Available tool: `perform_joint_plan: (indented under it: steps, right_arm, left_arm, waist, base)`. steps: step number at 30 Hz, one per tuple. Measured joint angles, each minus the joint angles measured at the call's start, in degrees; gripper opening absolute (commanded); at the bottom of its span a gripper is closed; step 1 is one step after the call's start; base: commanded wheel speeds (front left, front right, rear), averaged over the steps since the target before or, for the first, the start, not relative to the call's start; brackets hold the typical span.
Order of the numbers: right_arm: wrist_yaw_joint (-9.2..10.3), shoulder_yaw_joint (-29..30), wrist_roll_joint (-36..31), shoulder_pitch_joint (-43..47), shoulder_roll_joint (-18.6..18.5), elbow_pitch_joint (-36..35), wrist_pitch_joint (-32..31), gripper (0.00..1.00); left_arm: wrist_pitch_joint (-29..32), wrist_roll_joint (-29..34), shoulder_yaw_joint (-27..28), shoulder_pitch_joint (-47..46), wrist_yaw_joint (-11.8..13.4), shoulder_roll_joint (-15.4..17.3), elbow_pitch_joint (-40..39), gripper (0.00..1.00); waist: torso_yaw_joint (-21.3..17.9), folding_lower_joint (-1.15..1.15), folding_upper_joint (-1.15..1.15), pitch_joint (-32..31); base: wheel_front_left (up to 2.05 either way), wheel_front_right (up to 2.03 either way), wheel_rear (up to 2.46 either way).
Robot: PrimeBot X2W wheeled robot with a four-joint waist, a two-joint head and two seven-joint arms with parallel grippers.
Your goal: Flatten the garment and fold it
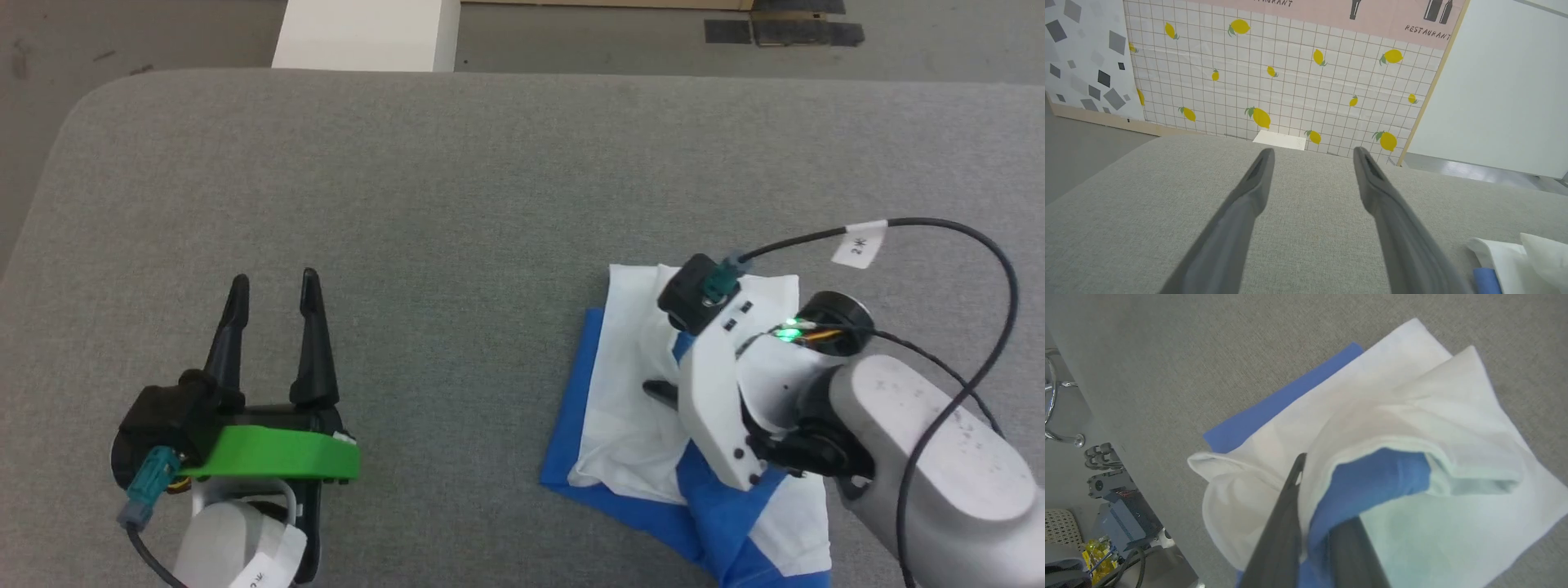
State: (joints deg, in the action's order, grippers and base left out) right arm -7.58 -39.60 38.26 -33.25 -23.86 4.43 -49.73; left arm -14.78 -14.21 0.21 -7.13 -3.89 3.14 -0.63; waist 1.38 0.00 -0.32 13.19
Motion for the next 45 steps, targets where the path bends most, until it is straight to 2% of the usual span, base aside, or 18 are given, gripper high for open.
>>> perform_joint_plan:
  steps: [12, 13, 14, 15, 25, 29, 32, 37, 41, 45]
  right_arm:
    - [0.0, -6.39, -0.41, -4.58, 3.04, 10.49, 4.49, 0.0]
    - [0.0, -6.81, -0.4, -4.78, 3.14, 10.81, 5.2, 0.11]
    - [0.0, -7.23, -0.36, -5.01, 3.13, 11.06, 5.64, 0.4]
    - [0.0, -7.82, -0.1, -5.4, 3.15, 11.2, 6.03, 1.0]
    - [0.0, -11.73, 3.71, -8.54, 5.02, 6.33, 9.64, 1.0]
    - [0.0, -10.37, 4.17, -8.9, 5.48, 4.05, 13.45, 1.0]
    - [0.0, -6.46, 2.68, -8.83, 5.27, 3.36, 17.98, 1.0]
    - [0.0, 5.0, -5.27, -4.42, 5.63, 3.55, 26.17, 1.0]
    - [0.0, 12.37, -11.98, 2.5, 6.78, 2.99, 27.95, 1.0]
    - [0.0, 18.11, -17.51, 9.93, 8.61, 1.87, 27.05, 1.0]
  left_arm:
    - [0.0, -1.67, -1.23, -0.58, 0.74, -0.02, 0.09, 1.0]
    - [0.0, -1.79, -1.25, -0.58, 0.91, -0.02, 0.09, 1.0]
    - [0.0, -1.93, -1.26, -0.58, 0.94, -0.02, 0.11, 1.0]
    - [0.0, -1.98, -1.27, -0.58, 0.94, -0.02, 0.13, 1.0]
    - [0.0, -2.01, -1.13, -0.57, 0.94, -0.03, 0.43, 1.0]
    - [0.0, -1.81, -0.81, -0.57, 0.83, -0.04, 0.48, 1.0]
    - [0.0, -1.37, -0.67, -0.56, 0.56, -0.08, 0.55, 1.0]
    - [0.0, -0.89, 0.02, -0.49, 0.34, -0.09, 0.59, 1.0]
    - [0.0, -0.74, 0.08, -0.42, 0.16, -0.1, 0.56, 1.0]
    - [0.0, -0.73, 0.11, -0.15, -0.04, -0.11, 0.69, 1.0]
  waist:
    - [2.13, 0.0, 0.0, 2.1]
    - [2.25, 0.0, 0.0, 2.17]
    - [2.31, 0.0, 0.0, 2.2]
    - [2.34, 0.0, 0.0, 2.17]
    - [1.26, 0.0, 0.0, 0.67]
    - [0.23, 0.0, 0.0, -0.05]
    - [-0.69, 0.0, 0.0, -0.65]
    - [-2.6, 0.0, 0.0, -1.91]
    - [-4.12, 0.0, 0.0, -2.77]
    - [-5.49, 0.0, 0.0, -3.39]
  base:
    - [0.0, 0.0, 0.0]
    - [0.0, 0.0, 0.0]
    - [0.0, 0.0, 0.0]
    - [0.0, 0.0, 0.0]
    - [0.0, 0.0, 0.0]
    - [0.0, 0.0, 0.0]
    - [0.0, 0.0, 0.0]
    - [0.0, 0.0, 0.0]
    - [0.0, 0.0, 0.0]
    - [0.0, 0.0, 0.0]
